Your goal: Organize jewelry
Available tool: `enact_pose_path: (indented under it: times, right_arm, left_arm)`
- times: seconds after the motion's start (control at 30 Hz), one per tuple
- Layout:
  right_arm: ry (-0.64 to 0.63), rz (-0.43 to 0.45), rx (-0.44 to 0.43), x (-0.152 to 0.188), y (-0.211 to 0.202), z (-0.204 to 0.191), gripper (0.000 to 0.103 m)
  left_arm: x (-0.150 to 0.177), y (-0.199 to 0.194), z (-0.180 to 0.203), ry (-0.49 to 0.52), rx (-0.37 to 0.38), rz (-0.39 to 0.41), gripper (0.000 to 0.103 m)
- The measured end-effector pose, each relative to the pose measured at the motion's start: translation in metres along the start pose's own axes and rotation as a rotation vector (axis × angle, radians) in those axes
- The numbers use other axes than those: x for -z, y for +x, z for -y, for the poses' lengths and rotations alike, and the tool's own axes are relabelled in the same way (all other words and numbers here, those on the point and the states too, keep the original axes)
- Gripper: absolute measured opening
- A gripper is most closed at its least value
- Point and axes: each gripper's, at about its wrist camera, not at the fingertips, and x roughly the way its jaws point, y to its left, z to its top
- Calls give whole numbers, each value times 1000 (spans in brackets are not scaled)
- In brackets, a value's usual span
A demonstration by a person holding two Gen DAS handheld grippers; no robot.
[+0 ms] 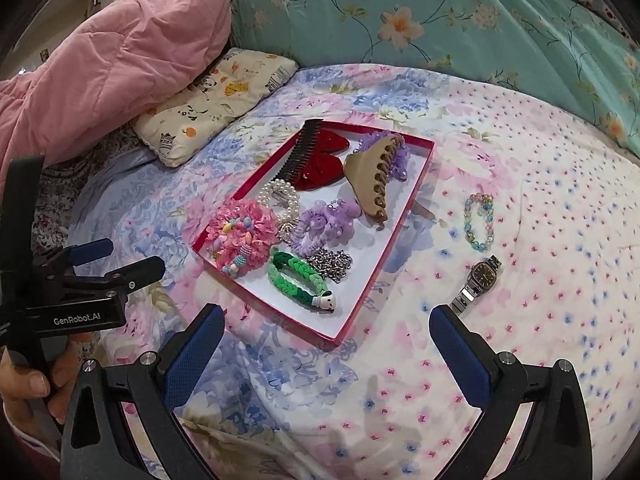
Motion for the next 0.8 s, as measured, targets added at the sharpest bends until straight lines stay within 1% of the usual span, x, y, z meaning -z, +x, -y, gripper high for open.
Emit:
enact_pose_path:
  times: [0.23,0.53,0.8]
  right_arm:
    - [41,5,7,-1,7,7,103]
    - [32,5,4,-3,16,3,103]
    - [36,4,-6,-5,20,1,103]
  left_arm:
    - [-1,3,4,8,-6,3,103]
    - [-2,8,2,12,-45,16,103]
    - [-2,12,0,7,-49,14,103]
